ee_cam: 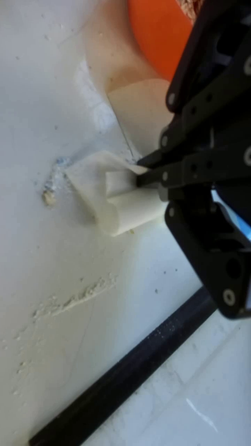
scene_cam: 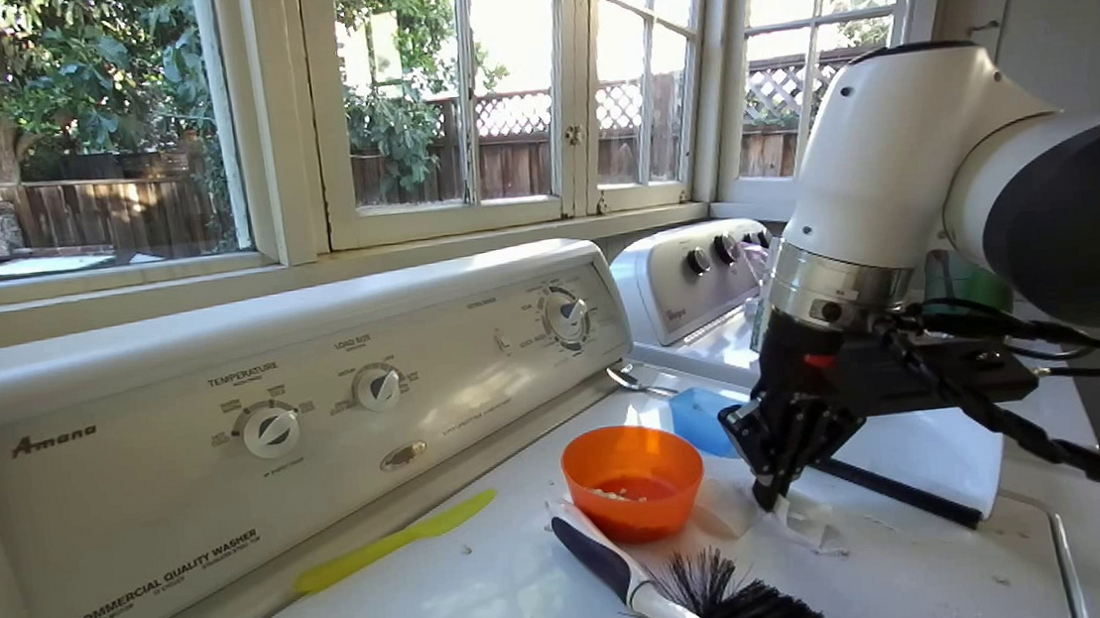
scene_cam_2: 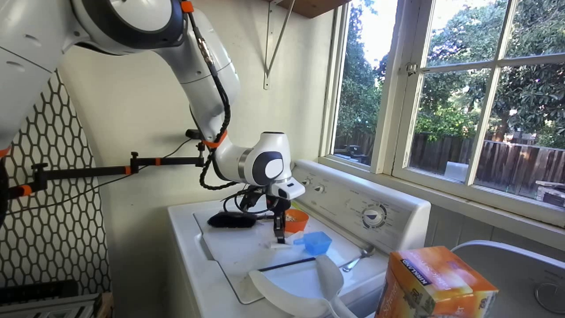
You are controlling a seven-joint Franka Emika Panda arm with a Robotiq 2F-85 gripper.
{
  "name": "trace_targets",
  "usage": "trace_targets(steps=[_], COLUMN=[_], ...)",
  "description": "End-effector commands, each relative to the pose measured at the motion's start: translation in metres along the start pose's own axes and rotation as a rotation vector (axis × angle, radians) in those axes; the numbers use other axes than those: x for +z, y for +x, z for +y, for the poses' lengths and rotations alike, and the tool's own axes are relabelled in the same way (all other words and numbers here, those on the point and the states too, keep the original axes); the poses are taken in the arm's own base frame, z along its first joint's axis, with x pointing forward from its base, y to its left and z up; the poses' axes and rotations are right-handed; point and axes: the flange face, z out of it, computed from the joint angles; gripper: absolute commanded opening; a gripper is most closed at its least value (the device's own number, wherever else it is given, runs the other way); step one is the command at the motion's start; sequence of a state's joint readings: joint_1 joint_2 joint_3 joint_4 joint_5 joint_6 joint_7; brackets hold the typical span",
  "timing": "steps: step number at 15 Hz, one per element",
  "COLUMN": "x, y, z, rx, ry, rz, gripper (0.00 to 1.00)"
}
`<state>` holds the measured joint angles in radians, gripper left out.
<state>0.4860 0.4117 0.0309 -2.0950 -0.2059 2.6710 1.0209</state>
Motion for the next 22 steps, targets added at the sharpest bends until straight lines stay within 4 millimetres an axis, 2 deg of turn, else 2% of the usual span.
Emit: trace_targets(steps=[1,5,10,15,22], x=[-0.003,-0.012,-0.034,-0.059,-0.077], y=[0.000,0.003,0.007,0.011,0.013], z=[0.004,0.004,0.005,0.015,0.030], rx=[0.008,0.020,0.062,0.122,0.195], ry=[-0.015,-0.014,-0.021,-0.062,-0.107], rz=[0.012,0.021,0.026,0.044,0.042], gripper=[0.01,0.01,0.01,0.01,0.01])
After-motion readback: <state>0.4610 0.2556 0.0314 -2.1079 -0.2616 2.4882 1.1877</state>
